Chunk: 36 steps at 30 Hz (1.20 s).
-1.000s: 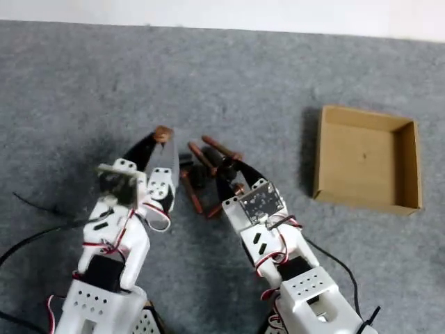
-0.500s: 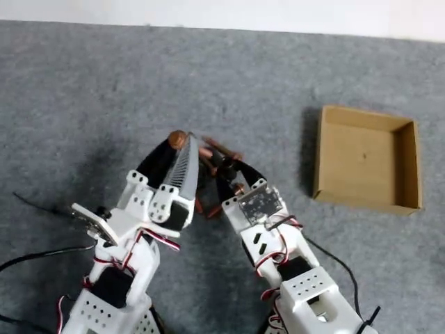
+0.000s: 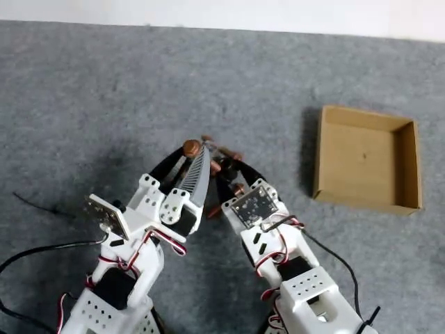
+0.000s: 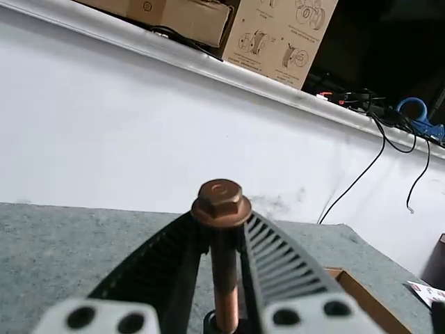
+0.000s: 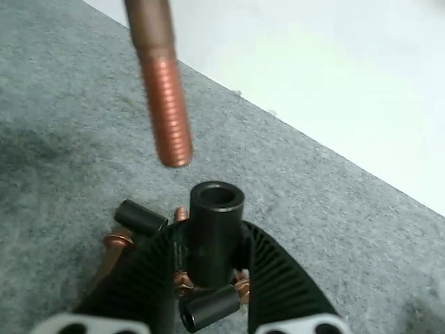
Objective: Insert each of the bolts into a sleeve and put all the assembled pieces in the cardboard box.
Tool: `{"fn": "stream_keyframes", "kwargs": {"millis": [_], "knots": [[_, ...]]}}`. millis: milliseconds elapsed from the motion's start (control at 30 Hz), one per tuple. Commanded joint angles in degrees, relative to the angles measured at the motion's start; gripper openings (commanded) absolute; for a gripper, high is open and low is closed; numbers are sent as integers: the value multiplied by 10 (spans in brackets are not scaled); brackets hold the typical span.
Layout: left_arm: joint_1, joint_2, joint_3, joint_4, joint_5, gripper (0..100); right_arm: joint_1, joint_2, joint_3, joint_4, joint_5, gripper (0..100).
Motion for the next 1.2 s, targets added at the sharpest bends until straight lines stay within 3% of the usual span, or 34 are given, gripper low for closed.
{"fn": "stream_keyframes", "kwargs": {"millis": [0,167,967,1167], "knots": [[7,-11,13,1,2,6,-19,-13,23,-20,17,3],[-23,-10,13,1,4,6,-60,-13,24,-20,89,3],[-38,-10,13,114,2,6,-65,-13,24,-24,88,3],[-22,-10,13,196,2,6,-65,-13,24,-24,88,3]]}}
